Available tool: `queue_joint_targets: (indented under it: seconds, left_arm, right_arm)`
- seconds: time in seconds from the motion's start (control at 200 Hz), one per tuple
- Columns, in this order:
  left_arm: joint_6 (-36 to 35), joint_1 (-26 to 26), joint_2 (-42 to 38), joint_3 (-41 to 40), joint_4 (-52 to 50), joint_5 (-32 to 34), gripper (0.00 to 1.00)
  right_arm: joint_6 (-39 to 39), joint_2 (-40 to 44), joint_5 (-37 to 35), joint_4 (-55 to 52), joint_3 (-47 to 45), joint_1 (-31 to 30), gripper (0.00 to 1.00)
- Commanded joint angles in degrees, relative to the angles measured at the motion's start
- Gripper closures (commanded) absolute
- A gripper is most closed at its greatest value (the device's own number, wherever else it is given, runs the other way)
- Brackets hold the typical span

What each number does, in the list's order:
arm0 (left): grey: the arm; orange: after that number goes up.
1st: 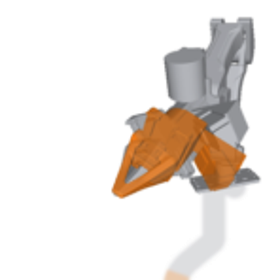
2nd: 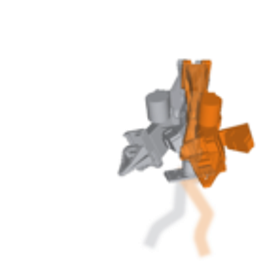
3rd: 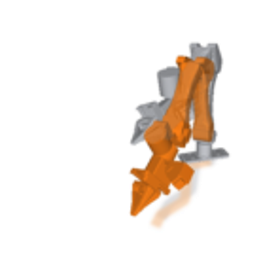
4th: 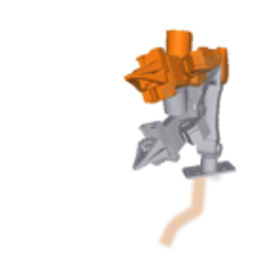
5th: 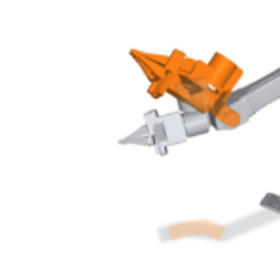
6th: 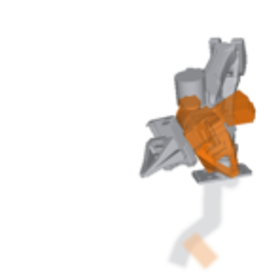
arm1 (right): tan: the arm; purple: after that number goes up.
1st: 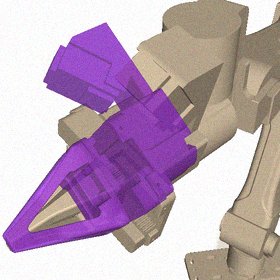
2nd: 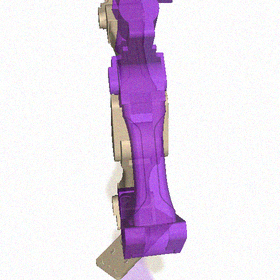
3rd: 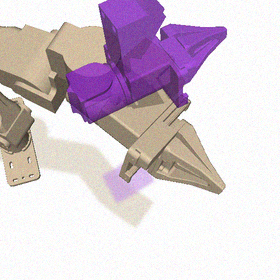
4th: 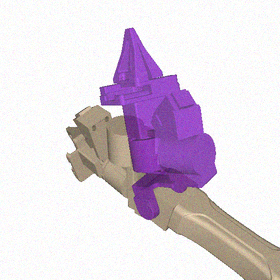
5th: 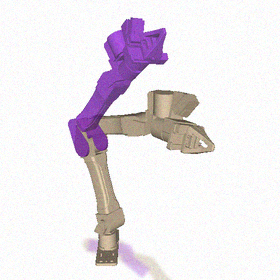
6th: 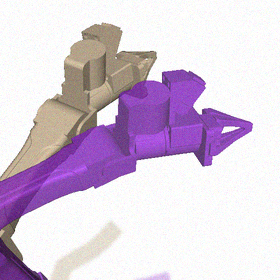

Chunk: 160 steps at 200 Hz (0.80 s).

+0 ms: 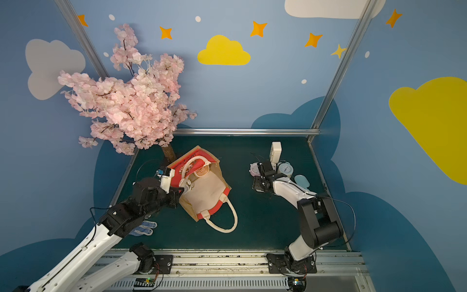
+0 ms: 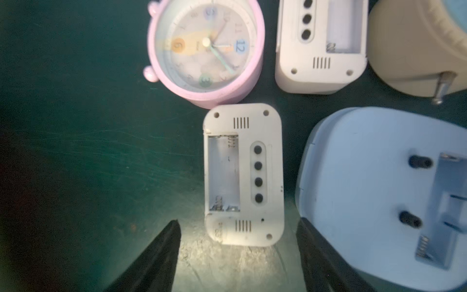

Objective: Take the alarm clock out of the canvas bag
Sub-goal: Place the alarm at the center of the board.

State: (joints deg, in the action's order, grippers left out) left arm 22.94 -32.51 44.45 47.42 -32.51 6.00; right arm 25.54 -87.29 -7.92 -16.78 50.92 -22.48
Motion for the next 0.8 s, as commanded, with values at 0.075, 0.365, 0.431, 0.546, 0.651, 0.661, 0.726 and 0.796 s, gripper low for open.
queue_joint_targets:
  seconds: [0.075,0.365,0.431,0.546,0.651,0.661,0.726,0.796]
  left_arm:
    - [0.4,0.1,-2.2,-1.6,0.6,1.3,0.91]
    - [0.7,0.1,-1.1,-1.2,0.2,0.1,0.92]
    - [0.5,0.1,-1.4,-0.8,0.0,0.5,0.92]
    - [-0.7,0.1,-2.0,-0.3,-1.0,1.6,0.92]
    - [-2.1,0.1,-1.9,0.3,-1.7,0.8,0.92]
    - [-2.2,0.1,-1.8,0.3,-1.8,0.7,0.92]
    - [-2.9,0.1,-1.2,1.0,-2.5,0.0,0.92]
    - [-3.9,0.1,-0.6,1.9,-3.4,-1.0,0.92]
  right_arm:
    - [-3.0,11.9,2.4,11.6,-7.9,-3.6,0.26]
    - [-3.0,23.5,-3.4,19.6,-15.3,-18.1,0.28]
    - [-3.0,25.7,-4.6,21.8,-17.0,-21.2,0.30]
    - [-2.2,28.8,-4.4,27.2,-20.6,-26.1,0.34]
    - [-1.1,27.7,-4.0,33.7,-22.5,-31.3,0.37]
    - [-1.1,27.3,-4.0,34.4,-22.4,-31.8,0.37]
    - [-1.7,24.1,-3.4,37.9,-21.6,-35.2,0.37]
    - [-1.9,19.7,-2.1,41.1,-20.1,-37.6,0.38]
